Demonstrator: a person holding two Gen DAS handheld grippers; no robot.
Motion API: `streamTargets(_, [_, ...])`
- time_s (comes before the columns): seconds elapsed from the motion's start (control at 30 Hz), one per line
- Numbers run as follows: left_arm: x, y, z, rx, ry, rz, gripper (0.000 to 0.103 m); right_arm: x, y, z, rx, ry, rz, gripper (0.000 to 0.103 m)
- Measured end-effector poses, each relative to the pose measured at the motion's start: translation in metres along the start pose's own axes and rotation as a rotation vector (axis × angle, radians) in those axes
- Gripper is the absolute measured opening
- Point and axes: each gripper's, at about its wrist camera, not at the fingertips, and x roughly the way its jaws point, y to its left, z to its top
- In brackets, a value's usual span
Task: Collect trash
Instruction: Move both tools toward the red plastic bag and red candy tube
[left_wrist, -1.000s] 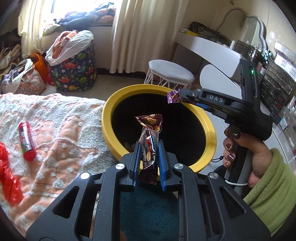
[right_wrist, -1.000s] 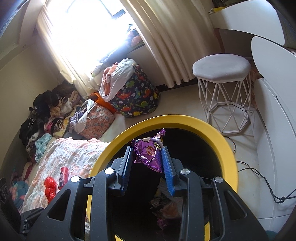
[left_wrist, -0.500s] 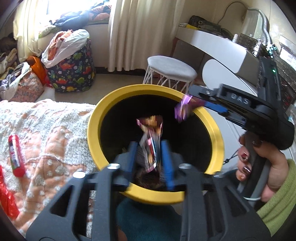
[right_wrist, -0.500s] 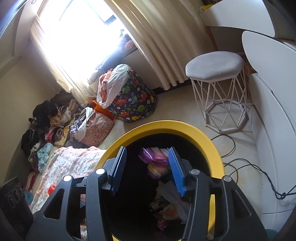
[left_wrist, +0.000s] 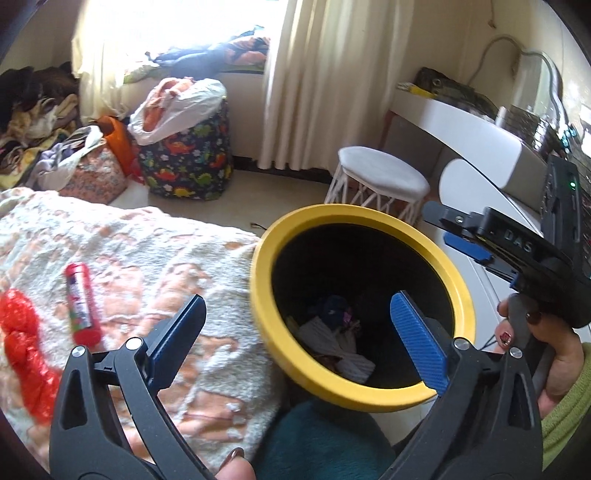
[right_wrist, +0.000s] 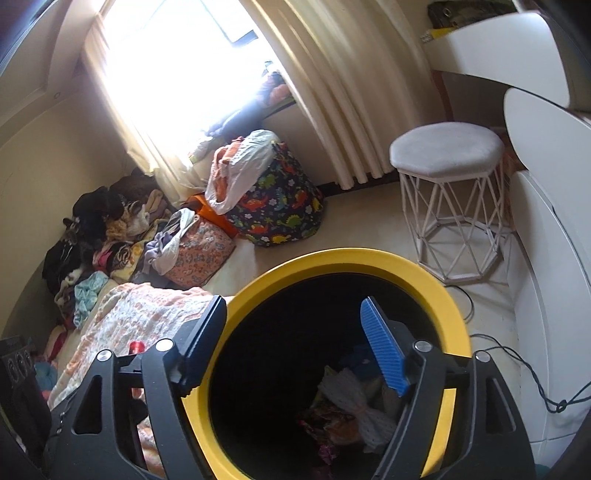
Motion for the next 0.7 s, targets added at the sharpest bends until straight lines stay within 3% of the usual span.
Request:
streamTargets(0.4, [-0.023, 0.039, 0.001, -0.099, -0.045, 0.065, 0.092, 0.005, 0.048, -0.007, -0.102, 0.012, 0.072, 0.079])
streamTargets(0.7, [-0.041, 0.085, -0.006, -0.199, -0.071, 0.164, 0.092, 0.015, 0.090, -0.022, -0.180, 0.055, 0.122, 0.079])
